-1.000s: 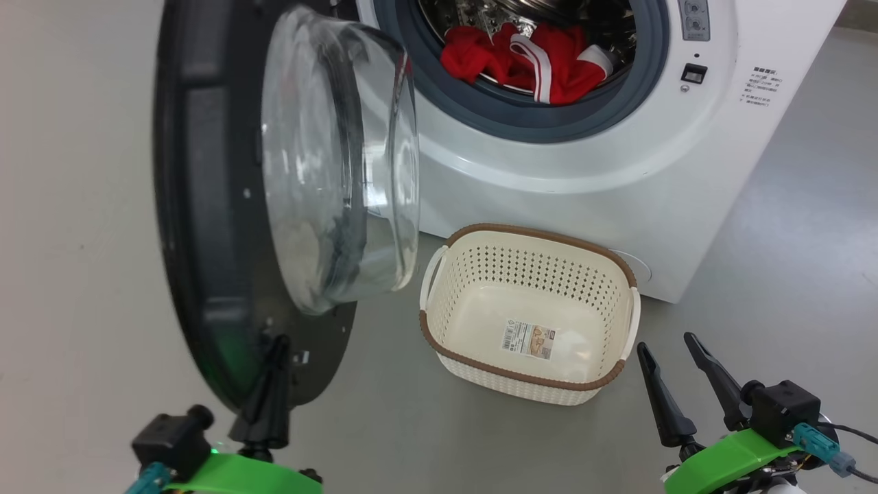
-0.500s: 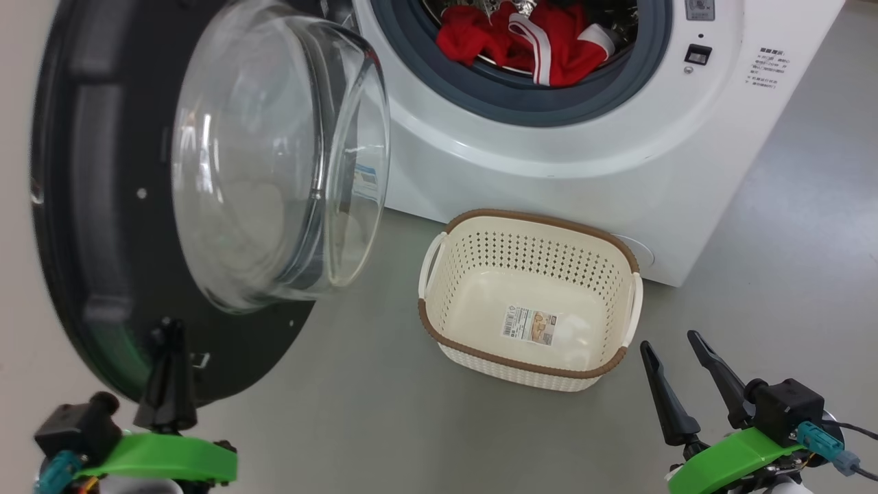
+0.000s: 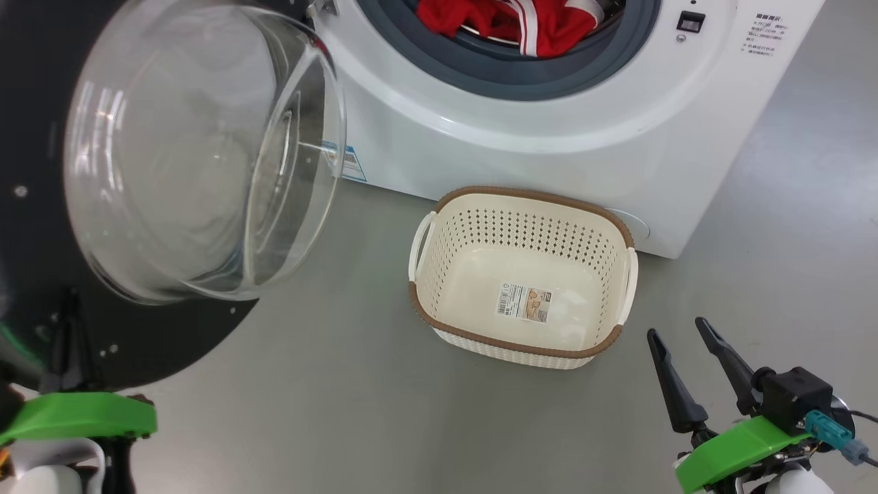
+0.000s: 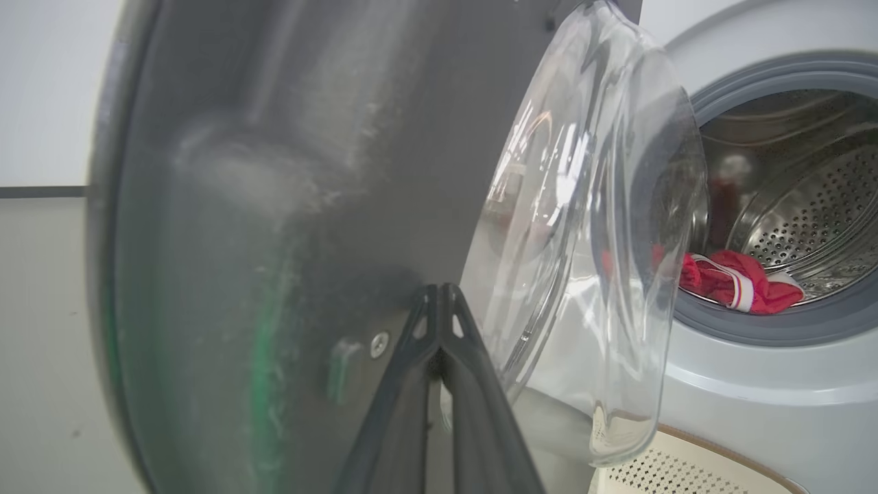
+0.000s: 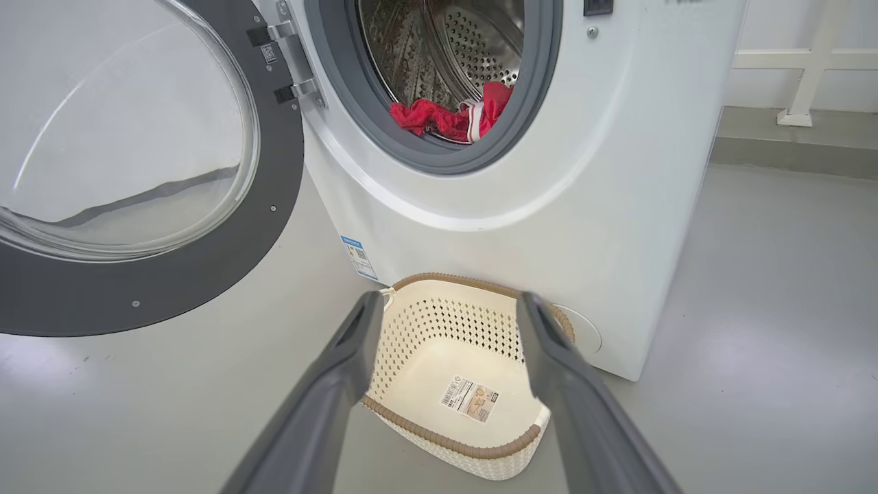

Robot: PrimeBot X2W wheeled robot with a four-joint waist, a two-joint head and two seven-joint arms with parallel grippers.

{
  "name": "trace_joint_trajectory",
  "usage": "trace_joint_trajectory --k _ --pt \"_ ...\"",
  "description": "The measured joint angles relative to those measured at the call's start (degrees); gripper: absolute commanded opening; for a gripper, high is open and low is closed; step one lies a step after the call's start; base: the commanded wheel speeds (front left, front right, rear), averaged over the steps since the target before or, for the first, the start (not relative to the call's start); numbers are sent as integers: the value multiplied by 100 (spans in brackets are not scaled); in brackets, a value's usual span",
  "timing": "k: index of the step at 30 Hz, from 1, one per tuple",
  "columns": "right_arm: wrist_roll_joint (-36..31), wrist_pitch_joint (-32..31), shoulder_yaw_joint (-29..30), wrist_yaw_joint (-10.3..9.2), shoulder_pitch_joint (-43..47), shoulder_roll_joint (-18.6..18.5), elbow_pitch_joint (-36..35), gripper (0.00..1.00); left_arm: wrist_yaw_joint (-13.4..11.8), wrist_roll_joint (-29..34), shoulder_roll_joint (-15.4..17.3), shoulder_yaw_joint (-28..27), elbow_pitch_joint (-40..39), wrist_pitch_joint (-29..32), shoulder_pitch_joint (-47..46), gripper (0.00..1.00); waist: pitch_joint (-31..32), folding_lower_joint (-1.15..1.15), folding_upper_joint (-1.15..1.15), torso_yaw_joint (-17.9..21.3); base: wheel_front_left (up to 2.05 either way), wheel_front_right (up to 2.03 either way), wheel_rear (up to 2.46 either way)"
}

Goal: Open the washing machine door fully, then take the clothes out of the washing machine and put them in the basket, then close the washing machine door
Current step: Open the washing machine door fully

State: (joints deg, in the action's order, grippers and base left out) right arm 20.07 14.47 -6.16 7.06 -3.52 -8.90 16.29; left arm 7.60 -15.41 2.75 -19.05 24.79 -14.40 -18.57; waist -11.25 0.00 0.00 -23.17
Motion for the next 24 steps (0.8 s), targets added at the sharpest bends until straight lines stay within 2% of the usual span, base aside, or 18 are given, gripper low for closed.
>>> trace_joint_trajectory --k 10,24 --pt "-51 0 12 0 -87 -22 -35 100 0 176 294 -689 534 -1 -546 0 -235 0 0 95 0 0 0" --pt "-69 0 59 0 -280 -113 -98 100 -1 294 722 -1088 1273 -9 -1174 0 -521 0 0 223 0 0 0"
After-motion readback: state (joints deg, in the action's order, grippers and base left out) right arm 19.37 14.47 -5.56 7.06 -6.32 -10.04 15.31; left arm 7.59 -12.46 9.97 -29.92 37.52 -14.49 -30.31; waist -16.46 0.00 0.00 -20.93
